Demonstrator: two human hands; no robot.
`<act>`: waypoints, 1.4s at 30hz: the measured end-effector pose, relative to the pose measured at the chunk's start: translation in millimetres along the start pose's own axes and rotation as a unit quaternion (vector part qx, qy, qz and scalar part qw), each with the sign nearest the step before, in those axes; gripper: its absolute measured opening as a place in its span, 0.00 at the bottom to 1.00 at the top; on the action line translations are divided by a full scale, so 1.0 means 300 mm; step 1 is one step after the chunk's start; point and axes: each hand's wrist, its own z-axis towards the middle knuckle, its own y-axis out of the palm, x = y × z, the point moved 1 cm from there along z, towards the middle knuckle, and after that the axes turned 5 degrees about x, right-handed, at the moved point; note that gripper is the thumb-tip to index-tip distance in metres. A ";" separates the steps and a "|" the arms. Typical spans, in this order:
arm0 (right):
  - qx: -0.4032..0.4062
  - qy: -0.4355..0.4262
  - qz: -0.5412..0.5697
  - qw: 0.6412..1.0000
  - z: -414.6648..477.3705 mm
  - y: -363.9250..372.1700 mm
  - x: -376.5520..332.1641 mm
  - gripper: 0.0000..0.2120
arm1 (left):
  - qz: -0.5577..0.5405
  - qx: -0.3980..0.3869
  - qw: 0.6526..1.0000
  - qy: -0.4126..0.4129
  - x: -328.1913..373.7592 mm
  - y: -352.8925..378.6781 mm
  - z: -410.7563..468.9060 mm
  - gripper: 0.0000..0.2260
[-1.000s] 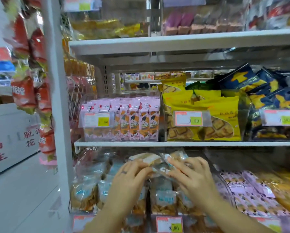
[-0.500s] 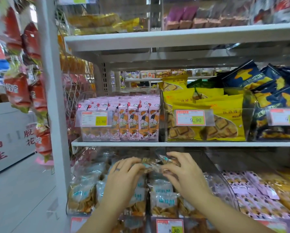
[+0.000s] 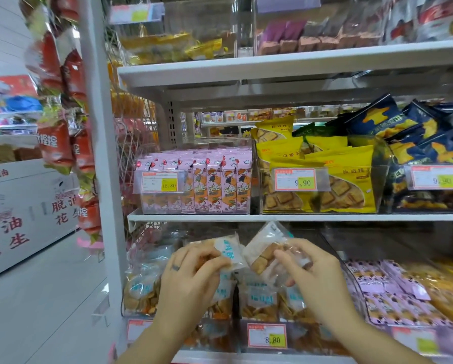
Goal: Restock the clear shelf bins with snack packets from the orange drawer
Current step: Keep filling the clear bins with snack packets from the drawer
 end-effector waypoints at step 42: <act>-0.028 0.423 0.252 0.870 -0.134 -0.372 0.179 0.19 | -0.467 -0.081 0.565 -0.675 0.558 0.309 0.100 0.20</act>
